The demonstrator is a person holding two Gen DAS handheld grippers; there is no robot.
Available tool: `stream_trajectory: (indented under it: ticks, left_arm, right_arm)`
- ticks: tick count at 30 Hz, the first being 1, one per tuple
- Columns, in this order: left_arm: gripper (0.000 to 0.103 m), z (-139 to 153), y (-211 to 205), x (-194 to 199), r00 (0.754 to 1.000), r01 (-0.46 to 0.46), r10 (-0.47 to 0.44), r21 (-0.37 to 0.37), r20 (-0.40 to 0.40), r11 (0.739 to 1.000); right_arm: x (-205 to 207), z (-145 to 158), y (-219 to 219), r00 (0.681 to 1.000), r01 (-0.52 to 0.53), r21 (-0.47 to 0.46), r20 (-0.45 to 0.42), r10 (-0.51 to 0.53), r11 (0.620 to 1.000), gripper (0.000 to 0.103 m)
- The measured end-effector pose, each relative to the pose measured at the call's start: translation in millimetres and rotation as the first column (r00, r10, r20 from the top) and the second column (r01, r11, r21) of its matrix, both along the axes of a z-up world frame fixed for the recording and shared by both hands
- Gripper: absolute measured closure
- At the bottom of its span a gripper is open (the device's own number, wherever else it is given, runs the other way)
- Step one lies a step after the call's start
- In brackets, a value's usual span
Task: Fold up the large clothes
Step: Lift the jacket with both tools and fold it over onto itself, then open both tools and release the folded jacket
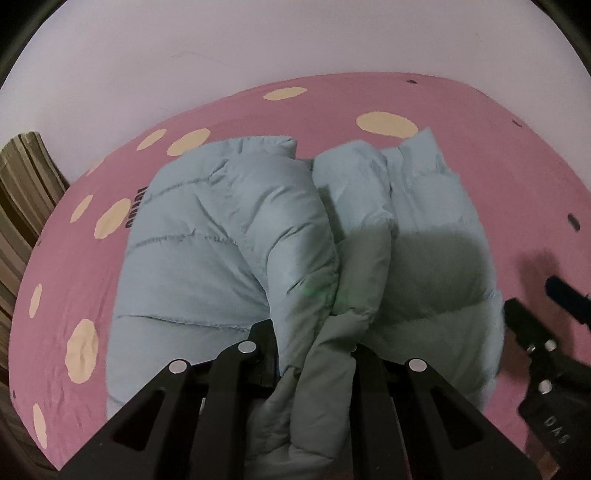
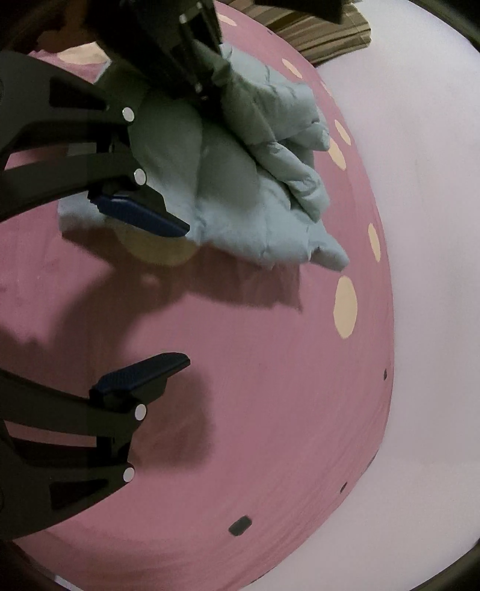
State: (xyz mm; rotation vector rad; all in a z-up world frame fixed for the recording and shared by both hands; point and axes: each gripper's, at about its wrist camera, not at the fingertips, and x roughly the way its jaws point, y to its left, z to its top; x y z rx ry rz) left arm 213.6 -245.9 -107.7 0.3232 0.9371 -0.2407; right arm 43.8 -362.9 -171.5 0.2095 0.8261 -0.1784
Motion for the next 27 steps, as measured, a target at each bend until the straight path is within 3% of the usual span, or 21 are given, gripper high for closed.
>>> stream_trajectory:
  ticks: [4, 8, 14, 18, 21, 27]
  left_arm:
    - [0.090, -6, -9, -7, 1.000, 0.007, -0.007, 0.021, 0.031, 1.000]
    - [0.078, 4, -12, -22, 0.998, 0.028, -0.029, 0.019, 0.060, 0.999]
    - [0.048, 34, -8, -53, 0.993, 0.087, -0.081, -0.070, 0.086, 0.994]
    - [0.047, 64, 4, -72, 0.985, 0.119, -0.102, -0.121, 0.136, 0.985]
    - [0.047, 83, 24, -77, 0.980, 0.095, -0.068, -0.138, 0.189, 0.986]
    - [0.039, 86, 104, -45, 0.965, -0.108, 0.139, -0.142, 0.223, 0.984]
  right_arm:
    - [-1, -4, -7, 1.000, 0.014, 0.008, -0.011, -0.014, 1.000, 0.038]
    - [-5, -1, -7, 1.000, 0.019, 0.002, -0.006, -0.019, 1.000, 0.038]
    - [-8, 5, -6, 1.000, 0.023, -0.012, -0.001, -0.023, 1.000, 0.038]
    - [-8, 12, -4, 1.000, 0.020, -0.018, 0.004, -0.020, 1.000, 0.038]
    - [-9, 21, 3, 1.000, 0.012, -0.026, 0.014, -0.011, 1.000, 0.038]
    - [-3, 41, 27, 0.998, -0.036, -0.020, 0.052, 0.037, 0.999, 0.037]
